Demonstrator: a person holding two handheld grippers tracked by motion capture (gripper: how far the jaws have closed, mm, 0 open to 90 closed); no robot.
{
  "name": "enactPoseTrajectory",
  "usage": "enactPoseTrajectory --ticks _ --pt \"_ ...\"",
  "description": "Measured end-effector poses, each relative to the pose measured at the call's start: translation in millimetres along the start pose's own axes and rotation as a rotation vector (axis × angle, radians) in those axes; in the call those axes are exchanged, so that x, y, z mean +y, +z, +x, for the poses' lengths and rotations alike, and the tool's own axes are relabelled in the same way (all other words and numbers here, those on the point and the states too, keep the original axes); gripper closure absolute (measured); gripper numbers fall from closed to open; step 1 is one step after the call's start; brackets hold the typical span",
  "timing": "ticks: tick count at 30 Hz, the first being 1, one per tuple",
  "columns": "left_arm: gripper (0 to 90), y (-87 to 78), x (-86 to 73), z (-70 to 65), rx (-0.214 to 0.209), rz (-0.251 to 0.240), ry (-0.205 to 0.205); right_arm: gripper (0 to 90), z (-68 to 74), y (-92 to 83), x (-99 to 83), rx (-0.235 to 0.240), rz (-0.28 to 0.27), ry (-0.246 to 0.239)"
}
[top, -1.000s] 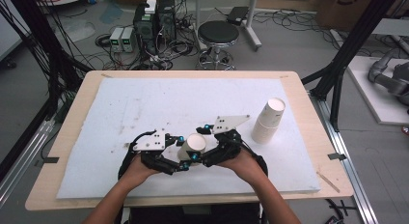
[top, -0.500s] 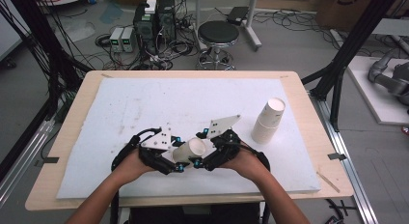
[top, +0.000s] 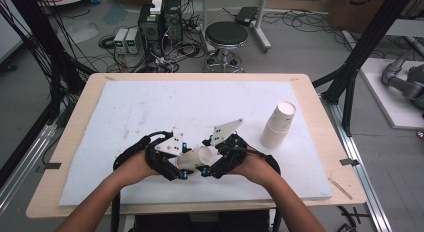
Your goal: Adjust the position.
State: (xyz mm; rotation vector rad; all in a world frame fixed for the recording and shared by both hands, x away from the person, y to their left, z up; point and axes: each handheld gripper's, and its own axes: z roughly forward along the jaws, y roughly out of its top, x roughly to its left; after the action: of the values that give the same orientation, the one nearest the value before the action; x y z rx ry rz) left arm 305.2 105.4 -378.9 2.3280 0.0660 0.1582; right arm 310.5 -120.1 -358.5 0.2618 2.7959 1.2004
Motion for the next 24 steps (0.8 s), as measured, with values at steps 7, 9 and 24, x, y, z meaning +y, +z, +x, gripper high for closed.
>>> enactPoseTrajectory --ticks 7,9,24 --pt "34.3 2.2 1.7 -1.1 -0.014 0.026 0.018 28.7 0.2 1.8 4.7 0.048 0.044 -0.016" --pt "34.3 2.4 1.9 -1.5 -0.02 0.029 0.017 34.8 -0.4 1.6 4.9 0.066 0.051 -0.022" --pt "17.0 -6.8 -27.1 0.5 0.035 -0.265 -0.166 36.4 -3.9 -9.0 -6.6 0.074 -0.012 0.022"
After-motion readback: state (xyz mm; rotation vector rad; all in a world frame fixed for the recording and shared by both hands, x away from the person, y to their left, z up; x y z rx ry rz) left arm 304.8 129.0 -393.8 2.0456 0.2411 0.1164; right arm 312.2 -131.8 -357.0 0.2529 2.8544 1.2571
